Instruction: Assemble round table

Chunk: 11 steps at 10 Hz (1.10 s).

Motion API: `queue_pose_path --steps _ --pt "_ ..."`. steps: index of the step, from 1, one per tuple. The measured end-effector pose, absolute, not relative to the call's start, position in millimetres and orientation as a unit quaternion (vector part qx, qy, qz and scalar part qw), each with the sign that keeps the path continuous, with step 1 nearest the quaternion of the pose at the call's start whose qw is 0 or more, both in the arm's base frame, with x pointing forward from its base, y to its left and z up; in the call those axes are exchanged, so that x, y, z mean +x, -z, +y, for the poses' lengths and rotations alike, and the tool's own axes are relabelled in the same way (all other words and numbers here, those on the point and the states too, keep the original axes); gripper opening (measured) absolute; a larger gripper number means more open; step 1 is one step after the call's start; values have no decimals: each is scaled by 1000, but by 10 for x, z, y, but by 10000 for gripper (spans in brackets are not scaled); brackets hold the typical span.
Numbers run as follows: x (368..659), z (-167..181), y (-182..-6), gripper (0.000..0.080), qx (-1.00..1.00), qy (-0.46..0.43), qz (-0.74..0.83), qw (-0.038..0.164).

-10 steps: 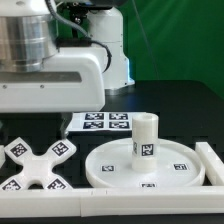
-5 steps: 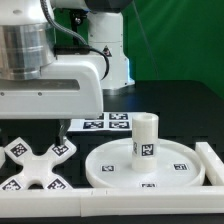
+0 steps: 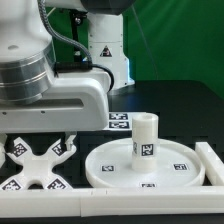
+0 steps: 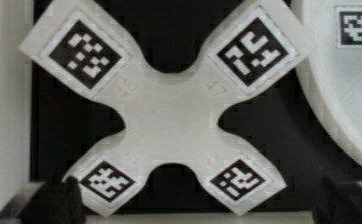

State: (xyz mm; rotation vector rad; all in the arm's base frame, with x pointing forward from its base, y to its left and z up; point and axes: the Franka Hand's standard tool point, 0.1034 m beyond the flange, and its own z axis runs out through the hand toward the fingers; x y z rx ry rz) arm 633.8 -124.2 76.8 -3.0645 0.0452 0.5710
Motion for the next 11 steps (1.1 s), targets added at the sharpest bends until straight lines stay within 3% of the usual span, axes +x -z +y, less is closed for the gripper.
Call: queue_pose_path --steps 2,6,11 --pt "6326 -1251 -744 649 -982 -185 16 12" --pt "6182 -1334 -499 649 -976 -214 24 15" --pt "6108 -1321 -403 649 -975 -222 24 16"
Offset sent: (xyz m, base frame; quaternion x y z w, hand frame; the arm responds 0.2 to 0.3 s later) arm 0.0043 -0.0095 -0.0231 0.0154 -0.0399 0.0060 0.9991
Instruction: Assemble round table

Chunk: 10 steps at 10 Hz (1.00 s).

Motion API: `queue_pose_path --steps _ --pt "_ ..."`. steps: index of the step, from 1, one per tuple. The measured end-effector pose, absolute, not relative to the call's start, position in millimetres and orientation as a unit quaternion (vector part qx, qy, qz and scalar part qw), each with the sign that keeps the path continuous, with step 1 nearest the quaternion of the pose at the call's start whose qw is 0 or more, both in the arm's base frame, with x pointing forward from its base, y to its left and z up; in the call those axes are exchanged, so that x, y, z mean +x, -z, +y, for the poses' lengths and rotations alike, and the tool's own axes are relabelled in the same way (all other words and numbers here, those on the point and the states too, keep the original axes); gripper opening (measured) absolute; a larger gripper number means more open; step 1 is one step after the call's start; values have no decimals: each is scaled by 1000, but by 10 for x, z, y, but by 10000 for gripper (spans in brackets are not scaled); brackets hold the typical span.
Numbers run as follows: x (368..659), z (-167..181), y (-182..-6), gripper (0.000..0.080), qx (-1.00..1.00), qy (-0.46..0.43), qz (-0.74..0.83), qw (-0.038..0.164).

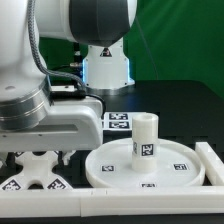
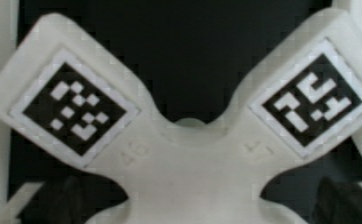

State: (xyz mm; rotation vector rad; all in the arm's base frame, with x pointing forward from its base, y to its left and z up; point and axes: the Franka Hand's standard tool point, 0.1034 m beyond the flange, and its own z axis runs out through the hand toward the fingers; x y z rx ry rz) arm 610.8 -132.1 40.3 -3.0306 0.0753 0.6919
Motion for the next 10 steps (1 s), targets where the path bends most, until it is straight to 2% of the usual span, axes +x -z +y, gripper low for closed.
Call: queue_pose_path --steps 5,7,8,9,10 --pt "6119 -1325 -272 649 -977 -211 22 11" --pt "6120 -1329 -274 649 -977 -211 23 11" --pt "6117 -1331 -273 513 -977 -212 23 11" --pt "6086 -1337 -283 513 -975 -219 23 11" --pt "6088 -1338 -282 439 -976 -218 23 11"
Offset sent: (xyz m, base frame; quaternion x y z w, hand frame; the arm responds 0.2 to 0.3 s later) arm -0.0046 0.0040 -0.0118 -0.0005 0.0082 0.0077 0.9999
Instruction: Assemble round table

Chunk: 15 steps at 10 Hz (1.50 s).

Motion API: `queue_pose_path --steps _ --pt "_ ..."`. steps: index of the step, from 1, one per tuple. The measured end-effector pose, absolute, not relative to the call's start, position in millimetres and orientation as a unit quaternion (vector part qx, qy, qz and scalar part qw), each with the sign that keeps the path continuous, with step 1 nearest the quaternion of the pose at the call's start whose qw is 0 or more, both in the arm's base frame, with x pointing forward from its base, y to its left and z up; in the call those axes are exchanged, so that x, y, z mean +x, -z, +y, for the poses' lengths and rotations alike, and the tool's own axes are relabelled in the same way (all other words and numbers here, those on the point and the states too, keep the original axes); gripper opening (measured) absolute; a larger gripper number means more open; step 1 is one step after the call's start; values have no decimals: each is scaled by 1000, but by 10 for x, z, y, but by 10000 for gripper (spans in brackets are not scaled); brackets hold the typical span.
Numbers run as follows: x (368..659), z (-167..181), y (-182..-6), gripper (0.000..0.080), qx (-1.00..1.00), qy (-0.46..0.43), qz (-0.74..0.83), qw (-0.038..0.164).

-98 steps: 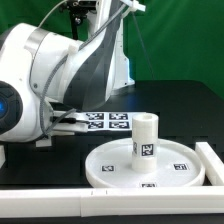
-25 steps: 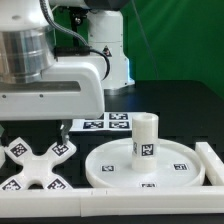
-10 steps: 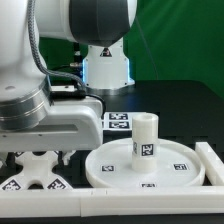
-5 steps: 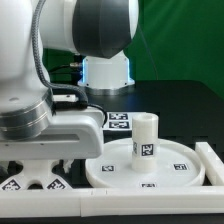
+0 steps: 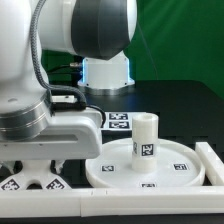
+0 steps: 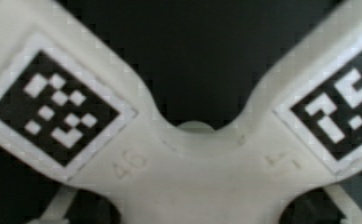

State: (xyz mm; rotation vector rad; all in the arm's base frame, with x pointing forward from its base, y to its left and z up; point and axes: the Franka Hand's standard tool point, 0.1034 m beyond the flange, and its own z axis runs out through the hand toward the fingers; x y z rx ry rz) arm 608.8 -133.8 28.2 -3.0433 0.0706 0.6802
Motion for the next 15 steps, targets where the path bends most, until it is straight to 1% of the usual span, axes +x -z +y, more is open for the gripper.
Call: queue_pose_path --steps 2,3,4,6,8,9,10,11,12,13,14,15 --pt "6088 -1339 -282 439 -976 -218 23 11" --pt "6092 -1329 -315 439 -975 -219 22 12" --pt "6092 -1273 -518 439 -975 -222 21 17" --pt "6103 -1167 -1081 440 -980 -195 20 27" --pt "6104 -999 -1464 440 -985 -167 23 29" --pt "6199 -982 -1487 440 -995 -94 21 16" --pt "6134 -985 -1461 440 -998 -65 22 13" --pt "6159 -1012 -1461 440 -999 -42 23 8" --pt "6245 -1050 -1470 442 -1000 2 24 -2" --pt "6280 -1014 -1505 442 -998 45 34 -9" --pt "6225 -780 -1617 442 -994 105 34 -11" --pt "6025 -539 -1657 442 -988 150 35 -9"
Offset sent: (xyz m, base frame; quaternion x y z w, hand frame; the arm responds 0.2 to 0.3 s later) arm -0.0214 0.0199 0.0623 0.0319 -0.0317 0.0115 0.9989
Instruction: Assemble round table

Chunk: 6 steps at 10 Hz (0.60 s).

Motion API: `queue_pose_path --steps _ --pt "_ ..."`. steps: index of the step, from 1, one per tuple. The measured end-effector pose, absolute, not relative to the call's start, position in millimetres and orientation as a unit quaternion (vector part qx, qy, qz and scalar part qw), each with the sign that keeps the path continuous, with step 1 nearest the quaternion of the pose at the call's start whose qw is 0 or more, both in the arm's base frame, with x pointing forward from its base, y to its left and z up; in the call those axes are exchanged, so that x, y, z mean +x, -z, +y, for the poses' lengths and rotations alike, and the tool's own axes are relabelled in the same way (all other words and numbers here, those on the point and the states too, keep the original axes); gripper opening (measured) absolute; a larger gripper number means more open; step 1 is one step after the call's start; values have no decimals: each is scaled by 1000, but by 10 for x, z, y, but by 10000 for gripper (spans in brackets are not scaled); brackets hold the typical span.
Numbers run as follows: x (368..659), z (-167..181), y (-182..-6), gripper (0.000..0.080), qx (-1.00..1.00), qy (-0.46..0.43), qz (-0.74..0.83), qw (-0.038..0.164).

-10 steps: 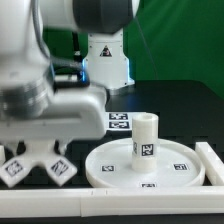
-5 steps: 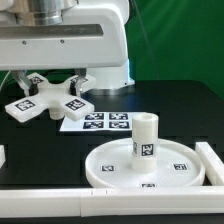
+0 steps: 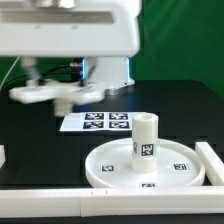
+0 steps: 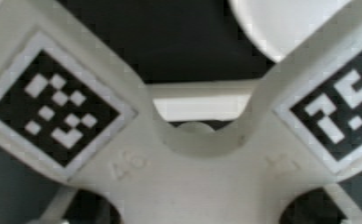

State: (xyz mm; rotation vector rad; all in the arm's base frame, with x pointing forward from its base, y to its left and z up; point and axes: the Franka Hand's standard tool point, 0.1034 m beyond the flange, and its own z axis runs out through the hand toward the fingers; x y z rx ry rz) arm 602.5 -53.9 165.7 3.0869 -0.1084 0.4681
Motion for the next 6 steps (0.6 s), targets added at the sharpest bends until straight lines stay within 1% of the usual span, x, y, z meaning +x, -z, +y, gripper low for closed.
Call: queue_pose_path --steps 1,2,3,4,5,6 --pt "5849 -370 -1636 442 982 -183 -40 7" --pt "5768 -266 -1589 442 980 -196 -35 8" --pt "5804 -329 -1602 442 976 -214 -31 16" --pt "5794 -332 -1586 442 977 -210 -32 15" --pt "5781 -278 -1572 442 978 -205 -43 10" --pt "5720 -111 -1529 442 981 -182 -66 -6"
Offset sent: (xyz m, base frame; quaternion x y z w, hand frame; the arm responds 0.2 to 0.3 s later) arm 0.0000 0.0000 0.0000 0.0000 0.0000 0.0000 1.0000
